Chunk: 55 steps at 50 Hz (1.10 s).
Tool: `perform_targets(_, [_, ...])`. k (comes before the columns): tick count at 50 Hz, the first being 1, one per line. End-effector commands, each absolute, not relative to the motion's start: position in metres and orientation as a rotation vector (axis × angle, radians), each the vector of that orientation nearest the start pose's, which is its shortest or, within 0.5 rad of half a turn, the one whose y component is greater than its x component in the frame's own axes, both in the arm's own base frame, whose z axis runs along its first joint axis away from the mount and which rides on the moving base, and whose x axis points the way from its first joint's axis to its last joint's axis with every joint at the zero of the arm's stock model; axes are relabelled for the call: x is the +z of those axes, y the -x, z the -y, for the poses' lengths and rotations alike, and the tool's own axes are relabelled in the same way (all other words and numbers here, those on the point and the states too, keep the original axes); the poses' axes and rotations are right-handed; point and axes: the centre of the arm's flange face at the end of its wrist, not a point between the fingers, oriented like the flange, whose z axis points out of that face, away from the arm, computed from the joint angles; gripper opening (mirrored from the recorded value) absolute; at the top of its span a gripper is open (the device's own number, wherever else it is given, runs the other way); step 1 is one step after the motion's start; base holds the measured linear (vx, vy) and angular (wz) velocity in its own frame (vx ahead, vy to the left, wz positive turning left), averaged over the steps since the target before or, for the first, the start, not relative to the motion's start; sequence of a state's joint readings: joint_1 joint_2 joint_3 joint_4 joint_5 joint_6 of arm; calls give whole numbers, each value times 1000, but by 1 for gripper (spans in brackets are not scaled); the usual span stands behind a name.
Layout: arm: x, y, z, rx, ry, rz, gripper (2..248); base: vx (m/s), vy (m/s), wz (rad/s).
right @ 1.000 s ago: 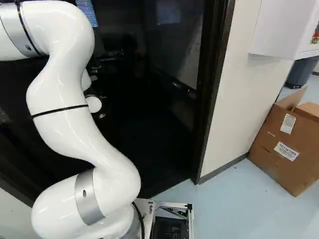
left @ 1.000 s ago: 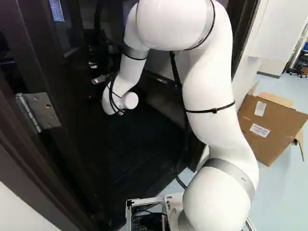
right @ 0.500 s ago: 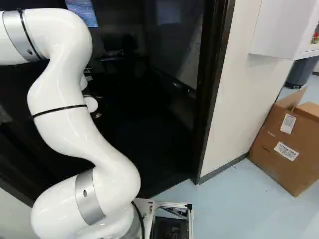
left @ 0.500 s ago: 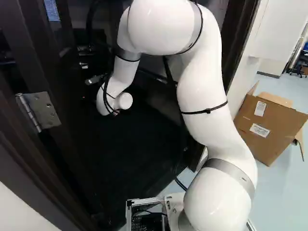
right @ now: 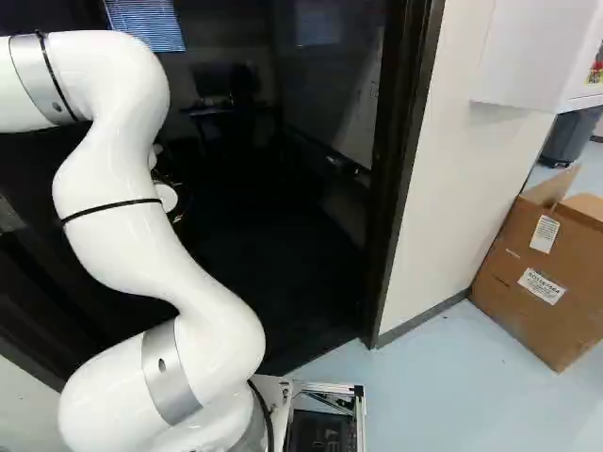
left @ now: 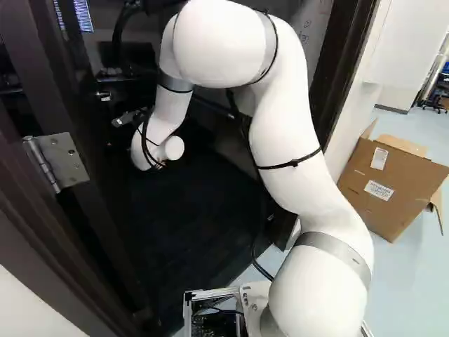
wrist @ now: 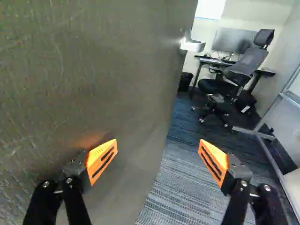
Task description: Open the door and move inside
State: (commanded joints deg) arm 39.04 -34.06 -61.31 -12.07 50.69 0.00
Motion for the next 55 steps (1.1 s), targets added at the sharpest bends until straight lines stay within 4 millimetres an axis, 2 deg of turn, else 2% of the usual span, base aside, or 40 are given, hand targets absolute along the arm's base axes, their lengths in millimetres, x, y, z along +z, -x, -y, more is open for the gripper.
perform_targets(24, [354,-483,-442,-1595,1853,1027,247,0,0,0])
perform_targets(42, [354,-484,-443,-1595,1851,1027,247,0,0,0])
perform_targets(55, [355,-483,-435,-1596,1862,1022,247,0,0,0])
